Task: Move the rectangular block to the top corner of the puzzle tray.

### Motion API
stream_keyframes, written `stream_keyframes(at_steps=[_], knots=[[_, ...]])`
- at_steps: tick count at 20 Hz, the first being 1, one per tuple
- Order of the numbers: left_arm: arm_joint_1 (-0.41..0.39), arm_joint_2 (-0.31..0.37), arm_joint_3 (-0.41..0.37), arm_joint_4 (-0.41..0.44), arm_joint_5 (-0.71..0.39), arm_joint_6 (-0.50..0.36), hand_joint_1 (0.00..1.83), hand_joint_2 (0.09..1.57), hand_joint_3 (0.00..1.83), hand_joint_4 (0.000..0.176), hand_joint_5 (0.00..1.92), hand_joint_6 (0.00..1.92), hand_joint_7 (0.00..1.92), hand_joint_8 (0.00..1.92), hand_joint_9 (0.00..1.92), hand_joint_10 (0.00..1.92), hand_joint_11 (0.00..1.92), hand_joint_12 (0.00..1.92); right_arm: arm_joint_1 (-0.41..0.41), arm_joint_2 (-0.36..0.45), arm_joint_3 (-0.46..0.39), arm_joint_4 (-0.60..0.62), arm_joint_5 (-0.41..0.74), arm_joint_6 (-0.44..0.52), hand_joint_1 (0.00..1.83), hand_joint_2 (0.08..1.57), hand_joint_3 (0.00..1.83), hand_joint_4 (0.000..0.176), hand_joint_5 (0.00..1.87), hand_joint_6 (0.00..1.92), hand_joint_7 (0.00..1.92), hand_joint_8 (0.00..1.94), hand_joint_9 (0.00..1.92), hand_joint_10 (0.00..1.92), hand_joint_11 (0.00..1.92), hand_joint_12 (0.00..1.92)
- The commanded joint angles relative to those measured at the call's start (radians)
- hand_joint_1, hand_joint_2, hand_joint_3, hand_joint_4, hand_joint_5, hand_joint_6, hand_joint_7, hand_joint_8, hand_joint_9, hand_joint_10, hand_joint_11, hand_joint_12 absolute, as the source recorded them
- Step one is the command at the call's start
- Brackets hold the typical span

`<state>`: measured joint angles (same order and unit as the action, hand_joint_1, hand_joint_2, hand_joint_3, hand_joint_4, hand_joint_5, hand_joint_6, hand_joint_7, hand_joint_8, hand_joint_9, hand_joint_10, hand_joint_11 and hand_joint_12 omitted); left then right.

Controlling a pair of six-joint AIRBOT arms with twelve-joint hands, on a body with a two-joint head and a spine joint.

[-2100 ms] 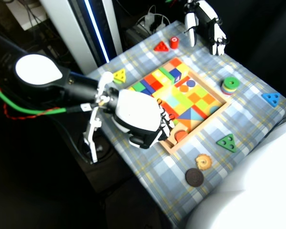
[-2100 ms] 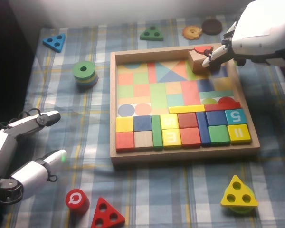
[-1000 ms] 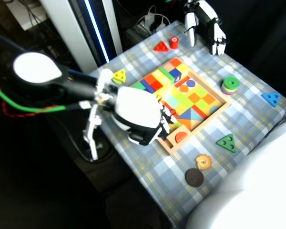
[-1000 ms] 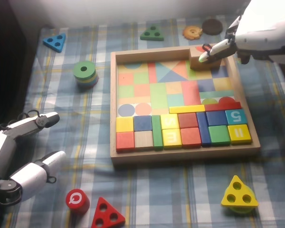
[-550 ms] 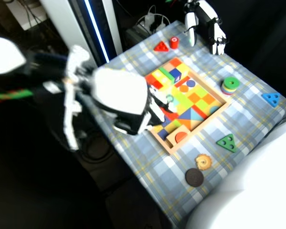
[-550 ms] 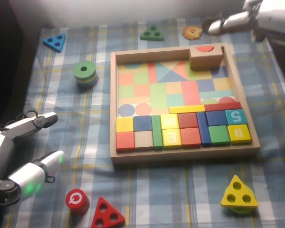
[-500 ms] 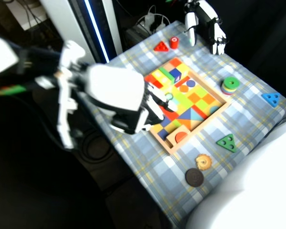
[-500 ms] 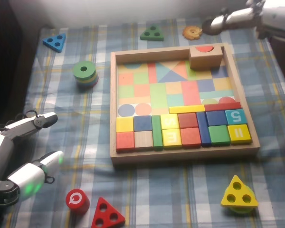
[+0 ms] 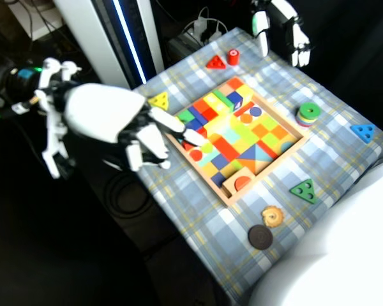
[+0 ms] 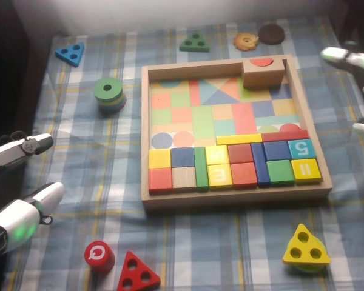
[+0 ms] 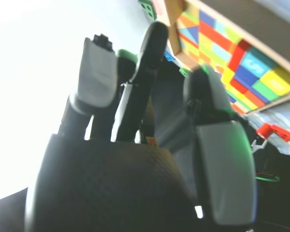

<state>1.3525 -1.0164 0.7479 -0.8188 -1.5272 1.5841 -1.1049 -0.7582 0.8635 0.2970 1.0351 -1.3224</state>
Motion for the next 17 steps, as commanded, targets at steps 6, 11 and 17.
stream_keyframes(at_steps=[6, 11, 17], knots=[[-0.002, 0.002, -0.001, 0.017, -0.135, -0.007, 0.92, 1.23, 0.00, 0.084, 0.57, 0.00, 0.39, 0.01, 0.24, 0.01, 0.00, 0.35, -0.219, -0.057, -0.081, 0.236, 0.519, -0.006, 0.00, 1.22, 0.00, 0.000, 0.17, 0.00, 0.41, 0.05, 0.30, 0.30, 0.00, 1.19], [0.002, -0.009, 0.000, 0.009, -0.142, -0.007, 0.90, 1.22, 0.00, 0.048, 0.59, 0.00, 0.42, 0.00, 0.29, 0.02, 0.00, 0.59, -0.236, -0.107, -0.095, 0.274, 0.549, -0.024, 0.00, 1.14, 0.00, 0.000, 0.21, 0.00, 0.17, 0.01, 0.10, 0.02, 0.00, 0.24], [0.002, -0.035, 0.011, 0.000, -0.139, -0.007, 0.86, 1.24, 0.00, 0.031, 0.59, 0.00, 0.40, 0.00, 0.27, 0.00, 0.00, 0.55, -0.209, -0.146, -0.127, 0.289, 0.564, -0.184, 0.00, 1.01, 0.00, 0.047, 0.21, 0.00, 0.12, 0.00, 0.02, 0.00, 0.00, 0.00]])
